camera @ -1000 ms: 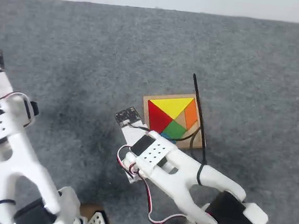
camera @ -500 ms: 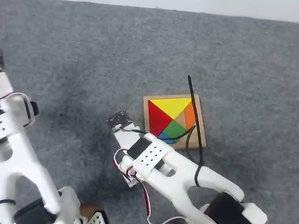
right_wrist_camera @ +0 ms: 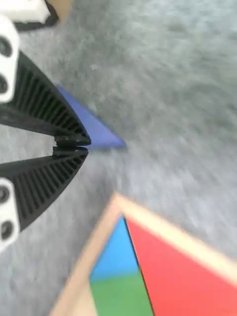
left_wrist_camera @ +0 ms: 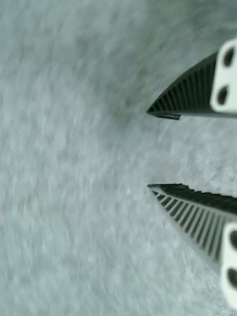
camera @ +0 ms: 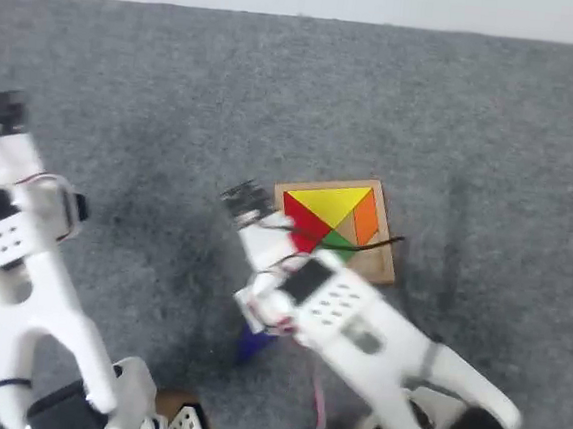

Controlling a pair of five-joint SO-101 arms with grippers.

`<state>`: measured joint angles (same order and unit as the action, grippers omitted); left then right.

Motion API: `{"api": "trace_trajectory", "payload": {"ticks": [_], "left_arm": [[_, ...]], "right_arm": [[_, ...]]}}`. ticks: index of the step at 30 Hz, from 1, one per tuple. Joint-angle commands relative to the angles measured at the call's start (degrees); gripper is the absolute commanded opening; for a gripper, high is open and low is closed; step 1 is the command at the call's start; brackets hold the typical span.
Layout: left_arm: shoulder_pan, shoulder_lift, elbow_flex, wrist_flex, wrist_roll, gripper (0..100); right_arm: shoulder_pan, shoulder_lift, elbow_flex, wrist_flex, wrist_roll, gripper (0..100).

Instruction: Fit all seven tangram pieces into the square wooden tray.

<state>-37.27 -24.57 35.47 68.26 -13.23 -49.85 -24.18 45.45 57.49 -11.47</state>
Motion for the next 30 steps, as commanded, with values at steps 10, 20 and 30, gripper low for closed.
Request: {"api": "trace_trajectory", "payload": {"ticks": [10,20,30], "left_arm": [[48.00,-7.47,0.48,29.19,-12.13,21],[59.69,-2.29,13.85,14.95,-13.36,24],[62.24,6.51,19.65,-1.85,-10.46,24]], "right_arm": [[52.97,-27.03,16.62,3.47,33.05,0.9],[60.70,-10.95,21.80,-11.56,30.95,0.8],[61.05,-7.52,21.10,-13.41,30.42,0.8]]}}
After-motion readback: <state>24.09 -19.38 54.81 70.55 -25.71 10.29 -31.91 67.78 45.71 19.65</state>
